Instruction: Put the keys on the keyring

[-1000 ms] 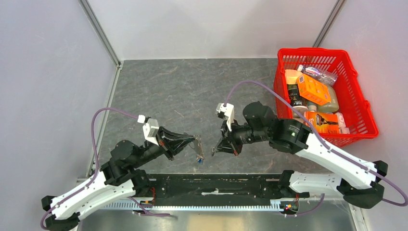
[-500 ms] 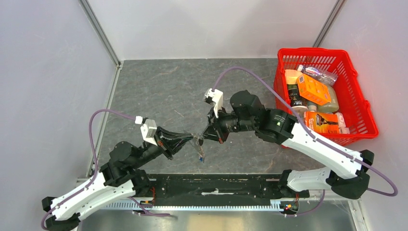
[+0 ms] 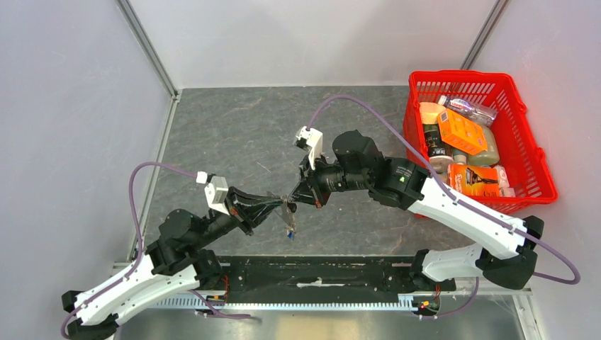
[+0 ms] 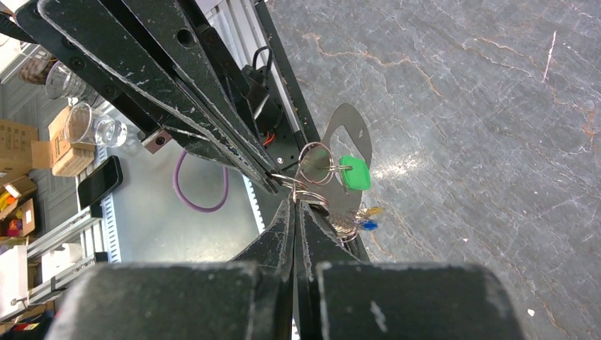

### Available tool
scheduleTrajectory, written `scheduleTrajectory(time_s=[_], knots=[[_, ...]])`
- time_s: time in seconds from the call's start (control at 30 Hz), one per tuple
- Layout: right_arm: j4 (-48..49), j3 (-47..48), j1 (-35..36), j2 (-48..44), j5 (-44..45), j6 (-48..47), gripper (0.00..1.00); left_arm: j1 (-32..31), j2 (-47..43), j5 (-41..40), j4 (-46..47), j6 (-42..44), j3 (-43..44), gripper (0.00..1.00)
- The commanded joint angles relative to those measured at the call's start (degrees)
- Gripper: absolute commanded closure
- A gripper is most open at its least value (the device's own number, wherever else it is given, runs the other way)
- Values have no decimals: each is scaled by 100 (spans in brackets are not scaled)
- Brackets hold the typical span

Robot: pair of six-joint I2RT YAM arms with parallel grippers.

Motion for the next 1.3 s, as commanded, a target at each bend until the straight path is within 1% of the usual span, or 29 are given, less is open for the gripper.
scheduleTrajectory(time_s=[0.0,0.27,0.63,1.03,1.27], knots=[[315,283,0,-13,46,15,100,17,-116,125,415,198,-15,98],[316,290,0,-50,31,17,100,11,-210,382,531,195,-70,98],[82,389,-90,-28,-466,60,100,10,-338,899,714,205,-142,98],[-197,157,-106,-506,-359,-32,100,10,-362,1077,763,167,-114,98],[-564,16,-107,-818,-607,-268,100,10,-260,1182,821,128,-58,98]])
